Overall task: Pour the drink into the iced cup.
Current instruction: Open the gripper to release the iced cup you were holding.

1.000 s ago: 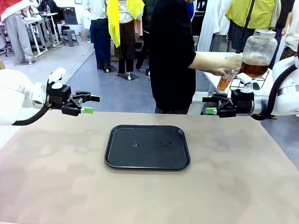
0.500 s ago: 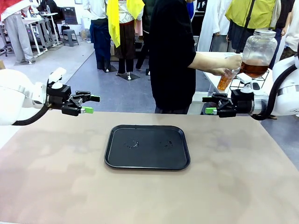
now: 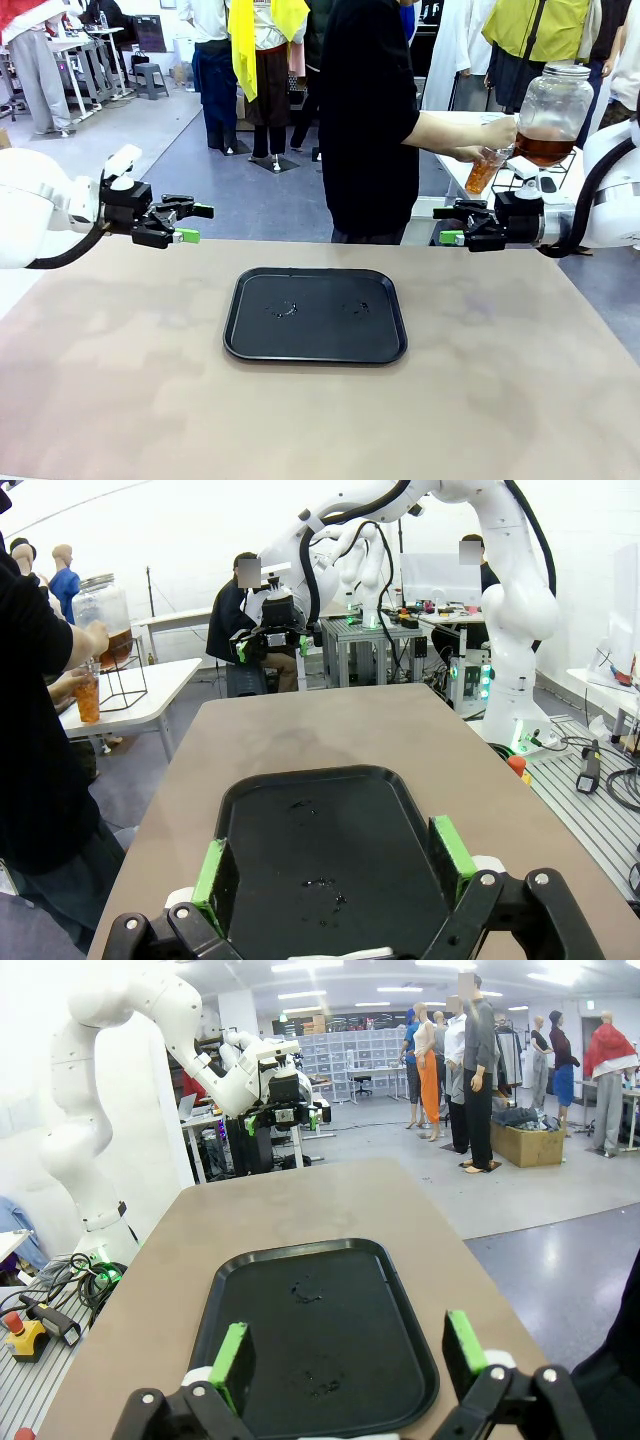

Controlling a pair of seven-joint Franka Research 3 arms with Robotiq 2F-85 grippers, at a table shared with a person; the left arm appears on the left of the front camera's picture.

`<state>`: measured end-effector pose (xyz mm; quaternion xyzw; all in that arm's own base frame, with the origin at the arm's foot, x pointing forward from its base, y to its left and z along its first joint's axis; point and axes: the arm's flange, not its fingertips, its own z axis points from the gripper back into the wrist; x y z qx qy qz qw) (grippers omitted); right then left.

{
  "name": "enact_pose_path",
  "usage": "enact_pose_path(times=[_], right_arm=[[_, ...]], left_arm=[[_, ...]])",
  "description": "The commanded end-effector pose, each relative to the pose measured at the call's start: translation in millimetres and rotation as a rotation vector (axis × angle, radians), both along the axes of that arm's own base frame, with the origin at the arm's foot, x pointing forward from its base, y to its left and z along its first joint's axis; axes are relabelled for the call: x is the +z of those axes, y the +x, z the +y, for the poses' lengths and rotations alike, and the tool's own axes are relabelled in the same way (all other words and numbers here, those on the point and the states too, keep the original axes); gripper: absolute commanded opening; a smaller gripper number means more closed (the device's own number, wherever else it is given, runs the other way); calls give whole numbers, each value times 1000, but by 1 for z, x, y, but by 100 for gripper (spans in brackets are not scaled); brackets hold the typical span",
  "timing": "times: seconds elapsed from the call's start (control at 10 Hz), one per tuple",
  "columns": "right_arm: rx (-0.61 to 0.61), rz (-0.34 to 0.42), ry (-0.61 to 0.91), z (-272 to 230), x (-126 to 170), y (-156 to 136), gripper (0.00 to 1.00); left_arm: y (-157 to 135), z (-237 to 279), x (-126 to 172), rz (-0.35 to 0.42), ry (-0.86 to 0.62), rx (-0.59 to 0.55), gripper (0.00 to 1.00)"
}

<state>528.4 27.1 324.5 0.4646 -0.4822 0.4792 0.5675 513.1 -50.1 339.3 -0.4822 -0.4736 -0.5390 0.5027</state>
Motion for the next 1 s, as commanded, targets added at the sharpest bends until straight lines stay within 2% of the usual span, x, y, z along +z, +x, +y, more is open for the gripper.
enact_pose_path(times=[0.0, 0.9], right_arm=[[6, 12, 9, -1, 3, -1, 100], [6, 12, 9, -1, 3, -1, 100]], left_arm=[[0, 1, 0, -1, -2, 3, 100], [0, 1, 0, -1, -2, 3, 100]])
